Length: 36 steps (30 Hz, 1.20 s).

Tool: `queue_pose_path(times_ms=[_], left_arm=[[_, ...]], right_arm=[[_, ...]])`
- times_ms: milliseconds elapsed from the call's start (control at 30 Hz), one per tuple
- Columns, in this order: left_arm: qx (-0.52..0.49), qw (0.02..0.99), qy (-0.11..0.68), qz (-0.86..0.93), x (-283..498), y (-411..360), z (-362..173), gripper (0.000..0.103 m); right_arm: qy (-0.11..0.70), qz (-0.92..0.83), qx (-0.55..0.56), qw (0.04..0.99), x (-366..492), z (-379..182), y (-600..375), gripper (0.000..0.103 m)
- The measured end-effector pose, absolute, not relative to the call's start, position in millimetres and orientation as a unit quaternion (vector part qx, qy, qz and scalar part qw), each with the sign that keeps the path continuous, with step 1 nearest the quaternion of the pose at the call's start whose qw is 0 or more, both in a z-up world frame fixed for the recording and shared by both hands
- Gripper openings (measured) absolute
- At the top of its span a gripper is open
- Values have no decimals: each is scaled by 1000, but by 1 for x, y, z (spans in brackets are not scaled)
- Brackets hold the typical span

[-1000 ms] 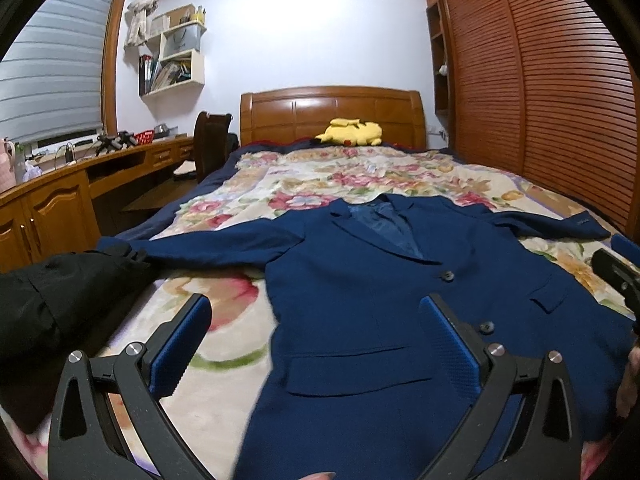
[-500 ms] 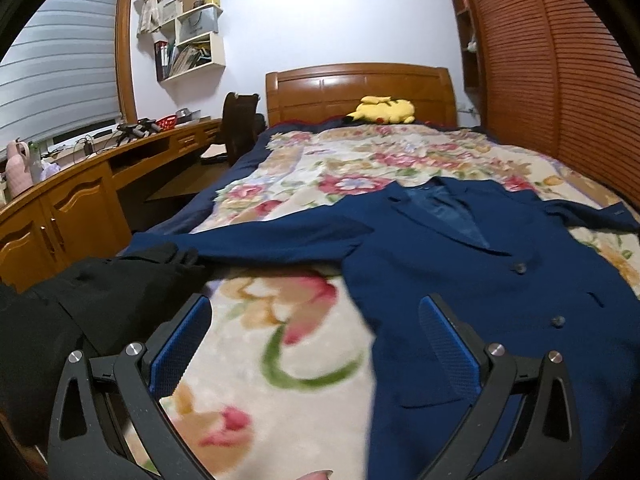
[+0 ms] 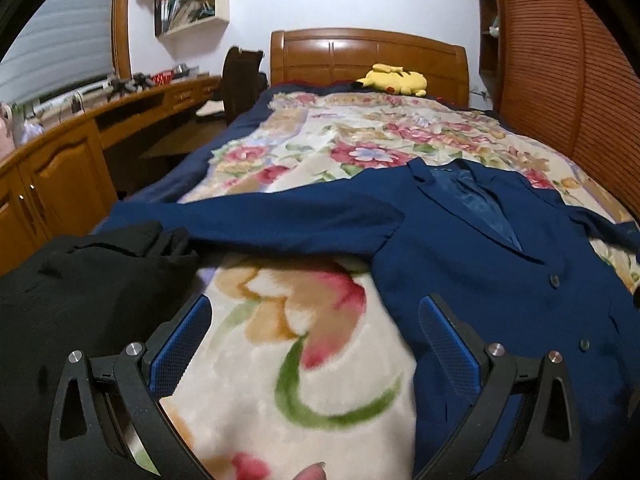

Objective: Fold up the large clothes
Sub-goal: 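Move the left gripper to the jacket's front panel and close on it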

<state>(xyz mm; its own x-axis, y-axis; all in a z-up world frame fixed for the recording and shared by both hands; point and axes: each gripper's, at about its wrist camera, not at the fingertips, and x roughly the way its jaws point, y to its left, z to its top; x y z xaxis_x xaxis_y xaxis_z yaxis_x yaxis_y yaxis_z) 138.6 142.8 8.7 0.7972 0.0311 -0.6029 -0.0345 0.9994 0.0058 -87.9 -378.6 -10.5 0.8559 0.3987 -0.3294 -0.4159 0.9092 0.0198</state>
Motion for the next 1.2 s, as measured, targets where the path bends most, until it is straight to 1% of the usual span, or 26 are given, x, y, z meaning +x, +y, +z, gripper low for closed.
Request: queue_pose_path(times_ms=[33,133,200,233,300,367,733,1033,1200], left_arm=[[-4,947,322,14,145,143,7,103],[-5,942,336,9,162,145,4,96],[-15,938,347,3,176,149,1,89],[-26,934,357,4,185,153,-2,88],[-56,925,376,2,202,165,-9,79],[-80,917,390,14,216,177,-16,75],[-113,899,417,67,260,206,-34,74],[-164,879,441,77,276,212,-50,74],[-174,877,442,75,285,214,-52,74]], right_arm=[[169,216,-25,961,-84,-12,-380,103],[184,225,-26,957,-73,-12,-382,103],[189,228,-26,955,-70,-6,-383,103],[190,230,-28,954,-68,-4,-382,103],[190,230,-35,954,-67,-2,-379,103],[189,230,-39,954,-67,-4,-378,103],[209,236,-32,948,-64,-11,-370,103],[209,238,-26,948,-71,-10,-371,103],[210,239,-22,948,-72,-9,-371,103]])
